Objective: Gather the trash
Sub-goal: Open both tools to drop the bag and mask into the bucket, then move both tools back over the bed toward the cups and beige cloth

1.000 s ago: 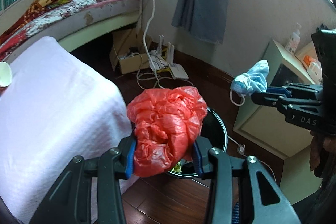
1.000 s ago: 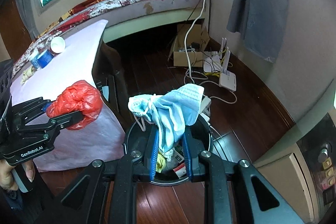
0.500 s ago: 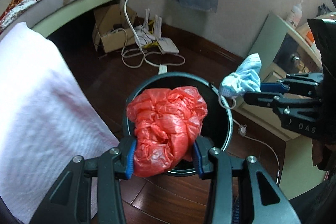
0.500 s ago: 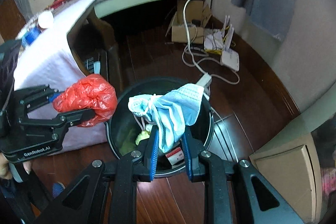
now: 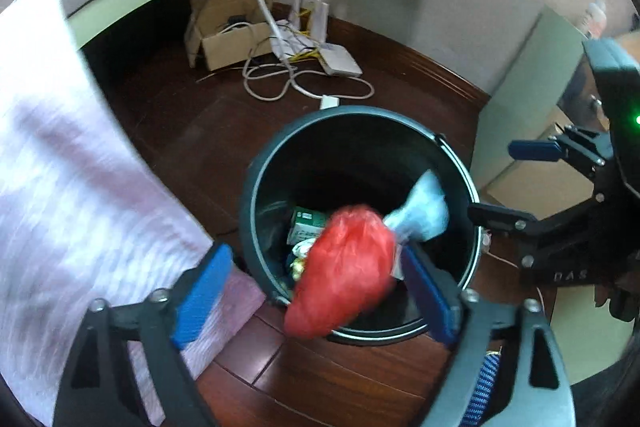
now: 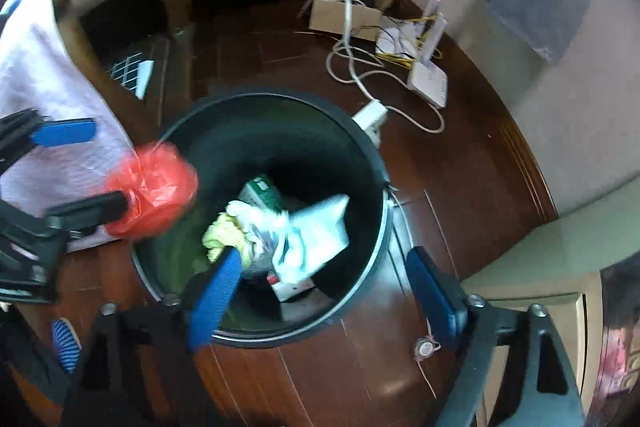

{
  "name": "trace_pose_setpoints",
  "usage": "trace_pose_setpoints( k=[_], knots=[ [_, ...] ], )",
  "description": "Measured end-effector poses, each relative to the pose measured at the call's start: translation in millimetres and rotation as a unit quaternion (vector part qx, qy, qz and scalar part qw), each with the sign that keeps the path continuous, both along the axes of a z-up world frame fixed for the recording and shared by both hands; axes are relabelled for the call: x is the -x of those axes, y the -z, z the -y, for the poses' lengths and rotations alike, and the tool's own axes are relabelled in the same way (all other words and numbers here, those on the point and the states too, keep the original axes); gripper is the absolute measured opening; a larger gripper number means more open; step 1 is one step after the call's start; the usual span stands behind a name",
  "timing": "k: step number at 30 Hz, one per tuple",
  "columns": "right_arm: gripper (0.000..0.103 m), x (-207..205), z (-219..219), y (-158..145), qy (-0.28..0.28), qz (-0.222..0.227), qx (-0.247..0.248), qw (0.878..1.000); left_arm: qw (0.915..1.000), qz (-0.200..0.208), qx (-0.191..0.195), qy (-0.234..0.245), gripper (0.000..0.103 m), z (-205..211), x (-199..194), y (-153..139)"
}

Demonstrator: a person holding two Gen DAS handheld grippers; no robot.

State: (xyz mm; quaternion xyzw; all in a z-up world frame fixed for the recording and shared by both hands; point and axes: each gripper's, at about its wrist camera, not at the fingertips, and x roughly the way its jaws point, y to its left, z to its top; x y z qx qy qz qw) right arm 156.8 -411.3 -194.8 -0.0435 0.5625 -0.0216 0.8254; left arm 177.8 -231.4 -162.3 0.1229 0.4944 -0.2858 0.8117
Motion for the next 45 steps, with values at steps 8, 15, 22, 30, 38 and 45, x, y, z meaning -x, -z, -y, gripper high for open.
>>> trace_pose_setpoints(
  k=[8,15,22,30,38,45],
  knots=[
    [0.103,3,7,-21,0.033,0.014,-0.012,0.999,0.9989,0.032,-0.003,-0.035,0.1,-20,9,-21],
    [0.103,18,-8,-67,0.041,0.06,-0.028,0.997,0.9967,0.067,0.008,-0.044,0.101,-37,24,-59],
    [0.103,29,-27,-115,0.034,0.106,-0.034,0.993,0.9932,0.098,0.014,-0.061,0.102,-56,36,-91],
    [0.103,29,-55,-145,0.022,0.137,-0.048,0.989,0.988,0.127,0.014,-0.087,0.102,-83,40,-115],
    [0.103,24,-92,-160,-0.01,0.152,-0.05,0.987,0.9829,0.143,0.009,-0.115,0.102,-113,40,-126],
    [0.103,20,-117,-172,-0.034,0.164,-0.052,0.984,0.9781,0.157,0.011,-0.136,0.102,-135,45,-135]
  ],
)
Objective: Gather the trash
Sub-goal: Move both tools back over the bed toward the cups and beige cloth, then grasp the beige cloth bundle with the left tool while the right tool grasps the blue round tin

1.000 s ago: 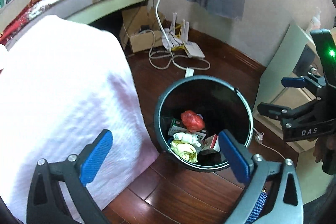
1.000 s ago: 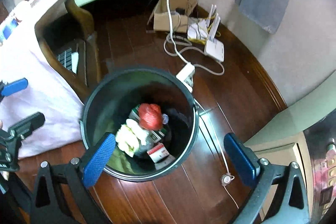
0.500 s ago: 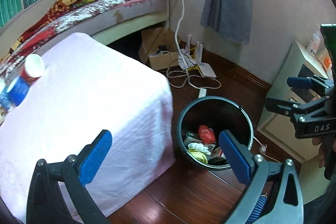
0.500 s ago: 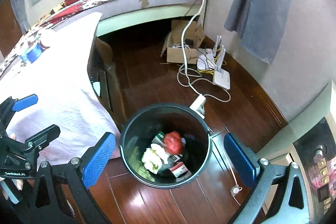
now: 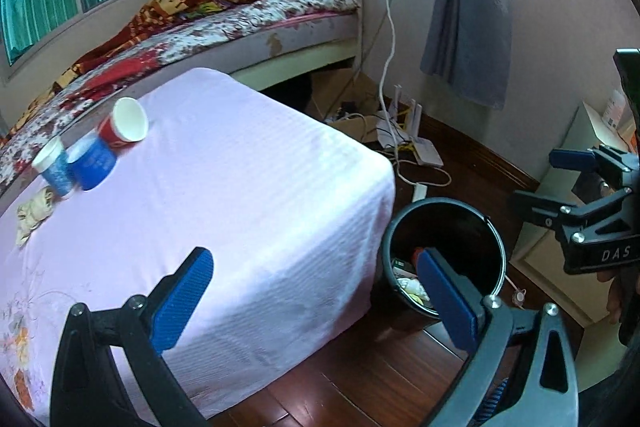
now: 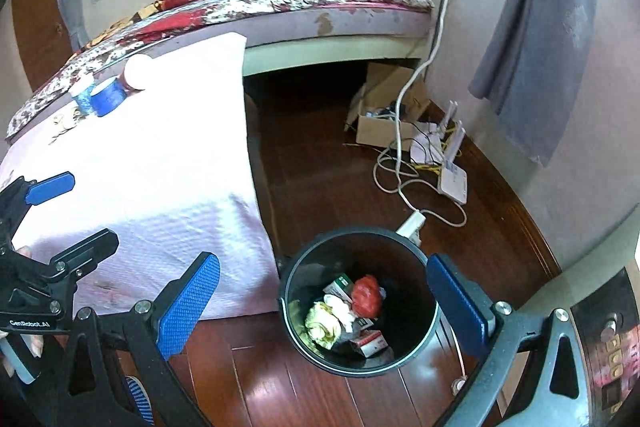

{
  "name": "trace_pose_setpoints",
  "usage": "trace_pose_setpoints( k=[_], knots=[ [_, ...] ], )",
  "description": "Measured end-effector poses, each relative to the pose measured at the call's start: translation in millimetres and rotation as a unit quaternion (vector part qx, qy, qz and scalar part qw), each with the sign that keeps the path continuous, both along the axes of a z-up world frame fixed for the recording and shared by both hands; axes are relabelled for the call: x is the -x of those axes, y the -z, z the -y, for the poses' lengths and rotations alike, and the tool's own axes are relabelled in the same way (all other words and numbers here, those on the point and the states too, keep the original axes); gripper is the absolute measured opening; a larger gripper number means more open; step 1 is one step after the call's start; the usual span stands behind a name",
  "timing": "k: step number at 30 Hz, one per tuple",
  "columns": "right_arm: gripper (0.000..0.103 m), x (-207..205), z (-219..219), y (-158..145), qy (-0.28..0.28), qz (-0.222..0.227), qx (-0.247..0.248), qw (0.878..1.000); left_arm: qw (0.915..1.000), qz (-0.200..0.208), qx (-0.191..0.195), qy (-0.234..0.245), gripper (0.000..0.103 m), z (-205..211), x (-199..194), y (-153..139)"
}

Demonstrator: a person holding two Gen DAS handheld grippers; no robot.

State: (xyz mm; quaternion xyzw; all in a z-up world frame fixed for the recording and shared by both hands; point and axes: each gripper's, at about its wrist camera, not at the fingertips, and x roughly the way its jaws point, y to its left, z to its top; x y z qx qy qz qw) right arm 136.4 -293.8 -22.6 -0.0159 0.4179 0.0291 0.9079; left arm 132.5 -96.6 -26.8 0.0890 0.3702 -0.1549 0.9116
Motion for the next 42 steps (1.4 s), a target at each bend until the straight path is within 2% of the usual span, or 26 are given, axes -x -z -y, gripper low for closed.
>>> trace_pose_setpoints(
  k=[9,28,33,42],
  knots=[
    [0.103,-8,-32,-12,-0.032,0.016,0.0,0.999,0.9995,0.014,0.005,-0.028,0.102,-31,6,-10],
    [0.103,-34,-110,-23,-0.099,0.03,-0.007,0.995,0.9955,0.019,0.013,-0.092,0.102,-102,3,-11],
    [0.103,-48,-149,-27,-0.126,0.034,-0.013,0.991,0.9915,0.021,0.009,-0.128,0.102,-142,-5,-10],
    [0.103,-81,-230,-19,-0.182,0.029,-0.017,0.983,0.978,0.025,0.004,-0.207,0.102,-244,-28,-9]
  ],
)
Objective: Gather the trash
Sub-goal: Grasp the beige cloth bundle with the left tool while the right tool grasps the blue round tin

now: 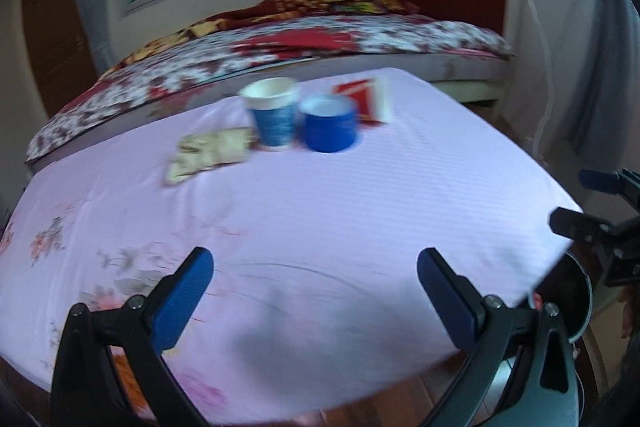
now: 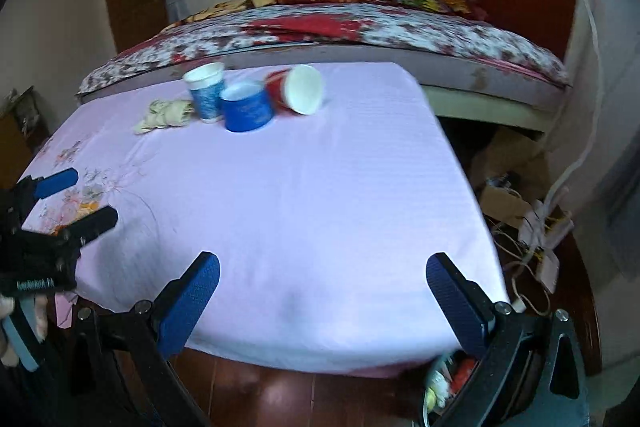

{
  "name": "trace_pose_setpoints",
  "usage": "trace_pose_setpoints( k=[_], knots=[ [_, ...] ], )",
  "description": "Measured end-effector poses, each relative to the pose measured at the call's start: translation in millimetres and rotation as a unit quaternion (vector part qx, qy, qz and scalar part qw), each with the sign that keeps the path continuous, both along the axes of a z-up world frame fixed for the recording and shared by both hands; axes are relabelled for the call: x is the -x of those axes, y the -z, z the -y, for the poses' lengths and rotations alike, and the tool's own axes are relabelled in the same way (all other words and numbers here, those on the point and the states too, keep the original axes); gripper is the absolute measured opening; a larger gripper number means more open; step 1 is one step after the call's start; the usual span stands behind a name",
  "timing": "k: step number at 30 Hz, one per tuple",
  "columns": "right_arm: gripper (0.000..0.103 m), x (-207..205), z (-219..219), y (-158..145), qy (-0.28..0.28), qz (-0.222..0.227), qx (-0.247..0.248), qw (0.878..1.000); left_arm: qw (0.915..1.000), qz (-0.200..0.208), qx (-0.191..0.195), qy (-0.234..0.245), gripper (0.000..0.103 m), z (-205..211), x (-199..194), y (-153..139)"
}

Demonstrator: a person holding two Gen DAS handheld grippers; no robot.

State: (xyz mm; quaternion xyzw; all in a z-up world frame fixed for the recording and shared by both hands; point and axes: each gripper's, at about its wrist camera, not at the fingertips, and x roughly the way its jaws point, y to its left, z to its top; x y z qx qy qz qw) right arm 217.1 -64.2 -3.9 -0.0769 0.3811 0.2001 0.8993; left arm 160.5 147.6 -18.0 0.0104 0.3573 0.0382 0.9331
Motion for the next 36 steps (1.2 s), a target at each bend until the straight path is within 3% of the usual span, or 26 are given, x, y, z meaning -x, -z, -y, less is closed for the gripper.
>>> trace_pose_setpoints(
  k=[7,15,26,36],
  knots=[
    [0.103,-49,-42,4,0.005,0.014,-0.004,1.0,0.9992,-0.003,0.002,-0.041,0.102,-66,-26,6],
    [0.103,-108,-85,19,0.003,-0.018,-0.014,1.0,0.9975,-0.005,0.038,-0.06,0.101,-108,-64,25],
    [0.103,-166,-164,45,-0.032,-0.033,-0.009,0.999,0.9974,-0.011,0.036,-0.062,0.101,-123,-127,38],
    [0.1,-206,-186,57,-0.026,-0.032,0.003,0.999,0.9966,-0.035,0.051,-0.054,0.101,-125,-170,52]
  ],
)
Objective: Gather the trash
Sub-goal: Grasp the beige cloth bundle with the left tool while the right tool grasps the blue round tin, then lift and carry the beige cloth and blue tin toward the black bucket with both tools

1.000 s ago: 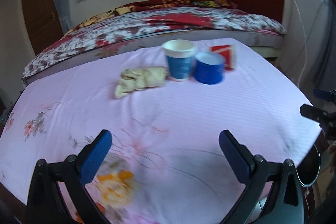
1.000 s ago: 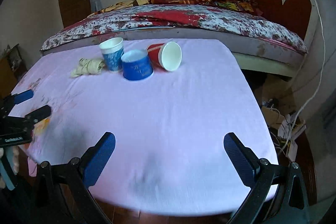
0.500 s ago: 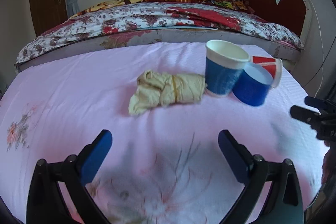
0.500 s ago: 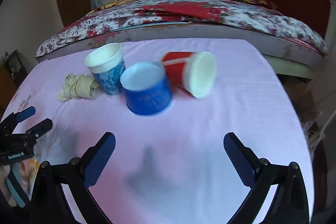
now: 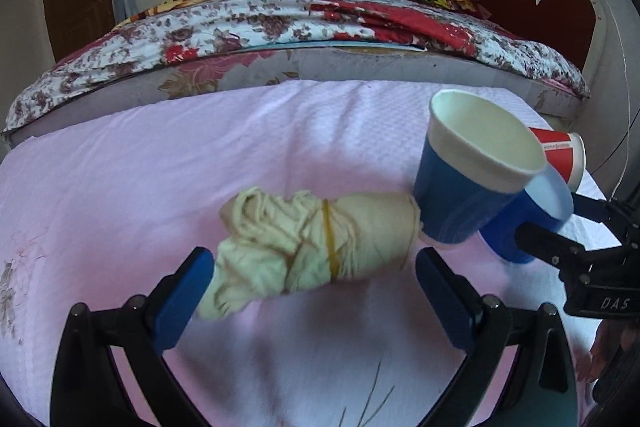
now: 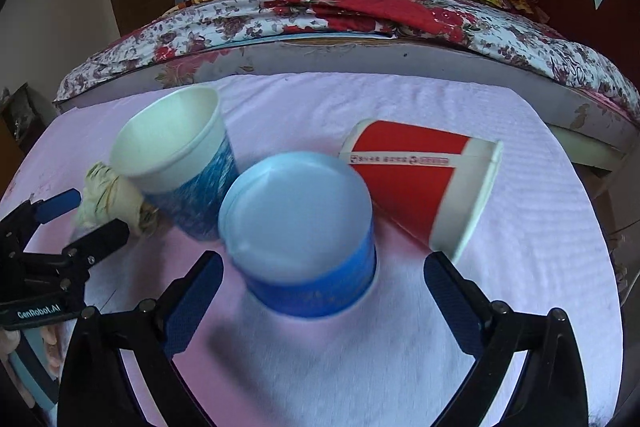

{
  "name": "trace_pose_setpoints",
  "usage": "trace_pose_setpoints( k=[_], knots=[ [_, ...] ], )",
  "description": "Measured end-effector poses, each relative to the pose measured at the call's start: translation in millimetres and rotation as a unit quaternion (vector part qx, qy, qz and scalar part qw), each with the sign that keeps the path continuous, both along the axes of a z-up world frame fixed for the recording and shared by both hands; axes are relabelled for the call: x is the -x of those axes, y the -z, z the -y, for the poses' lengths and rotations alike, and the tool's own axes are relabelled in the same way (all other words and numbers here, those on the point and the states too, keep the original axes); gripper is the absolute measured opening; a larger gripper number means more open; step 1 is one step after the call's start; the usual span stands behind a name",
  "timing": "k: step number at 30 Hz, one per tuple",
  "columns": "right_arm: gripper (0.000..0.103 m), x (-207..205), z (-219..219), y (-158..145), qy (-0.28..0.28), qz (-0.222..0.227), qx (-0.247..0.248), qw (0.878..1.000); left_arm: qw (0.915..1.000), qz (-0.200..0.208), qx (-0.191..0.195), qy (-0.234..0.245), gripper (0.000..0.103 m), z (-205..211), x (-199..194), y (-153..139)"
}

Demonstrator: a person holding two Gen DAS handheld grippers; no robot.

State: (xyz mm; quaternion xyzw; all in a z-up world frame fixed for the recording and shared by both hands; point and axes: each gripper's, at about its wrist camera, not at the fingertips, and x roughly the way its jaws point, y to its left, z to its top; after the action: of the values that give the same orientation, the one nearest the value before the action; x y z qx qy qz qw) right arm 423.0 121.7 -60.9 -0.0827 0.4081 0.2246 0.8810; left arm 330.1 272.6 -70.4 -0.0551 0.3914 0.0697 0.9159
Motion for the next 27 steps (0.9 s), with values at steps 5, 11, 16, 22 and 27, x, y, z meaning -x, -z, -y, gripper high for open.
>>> trace_pose_setpoints(
  k=[5,11,16,22,27],
  knots=[
    [0.1,-10,-4,3,-0.002,-0.001,0.001,1.0,0.9998,-0.013,0.016,-0.004,0.101,-5,-16,5],
    [0.091,-14,-10,9,-0.012,-0.007,0.002,1.0,0.9982,-0.036,0.048,-0.007,0.085,-16,-27,14],
    [0.081,-9,-16,8,-0.021,-0.012,0.0,1.0,0.9979,-0.022,0.061,-0.002,0.064,-20,-20,11],
    [0.081,13,-14,3,-0.035,0.003,0.003,0.999,0.9994,0.003,0.033,0.01,0.055,-15,7,2],
    [0.081,27,-4,-4,-0.03,0.006,-0.006,1.0,0.9994,0.013,0.028,0.017,0.055,-11,28,-4]
  ],
)
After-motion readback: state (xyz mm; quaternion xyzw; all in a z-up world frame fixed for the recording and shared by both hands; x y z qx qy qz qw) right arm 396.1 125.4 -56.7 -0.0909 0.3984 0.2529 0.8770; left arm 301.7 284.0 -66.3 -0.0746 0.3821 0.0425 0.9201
